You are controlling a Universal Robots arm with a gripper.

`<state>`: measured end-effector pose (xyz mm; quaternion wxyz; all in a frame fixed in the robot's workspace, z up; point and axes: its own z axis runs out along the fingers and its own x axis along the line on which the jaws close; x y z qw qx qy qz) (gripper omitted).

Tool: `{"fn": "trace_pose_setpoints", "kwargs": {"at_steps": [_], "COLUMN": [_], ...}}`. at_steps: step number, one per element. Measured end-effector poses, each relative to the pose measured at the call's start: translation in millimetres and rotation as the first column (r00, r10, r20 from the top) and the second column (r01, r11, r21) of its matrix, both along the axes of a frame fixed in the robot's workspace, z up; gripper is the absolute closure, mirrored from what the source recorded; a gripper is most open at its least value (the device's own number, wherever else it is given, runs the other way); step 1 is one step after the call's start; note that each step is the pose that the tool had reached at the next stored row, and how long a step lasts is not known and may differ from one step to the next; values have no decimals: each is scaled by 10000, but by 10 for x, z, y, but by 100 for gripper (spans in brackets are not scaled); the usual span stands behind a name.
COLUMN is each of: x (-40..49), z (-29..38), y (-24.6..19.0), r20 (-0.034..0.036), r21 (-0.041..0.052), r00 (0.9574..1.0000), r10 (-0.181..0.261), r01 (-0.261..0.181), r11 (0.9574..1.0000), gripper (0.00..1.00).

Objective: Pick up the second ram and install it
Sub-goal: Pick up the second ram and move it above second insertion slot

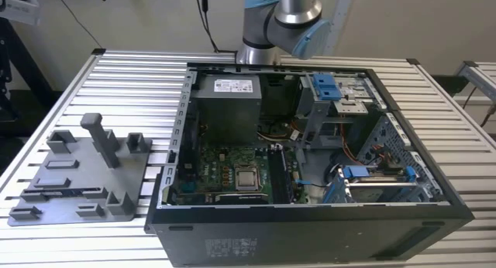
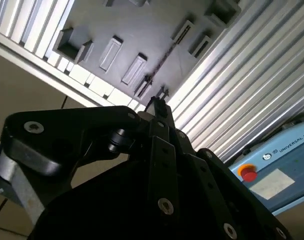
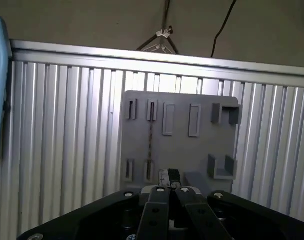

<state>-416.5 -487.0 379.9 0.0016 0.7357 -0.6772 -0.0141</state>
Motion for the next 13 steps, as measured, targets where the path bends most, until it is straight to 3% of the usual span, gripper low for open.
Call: {"fn": "trace_pose_setpoints", "kwargs": {"at_steps": [13], "x": [26], "z": [-28], "y": [0], "r20": [-20], "r21": [0], "r00": [9999], "r10": [-134], "r01": [134], "r11": [9999], "gripper": [89]}}
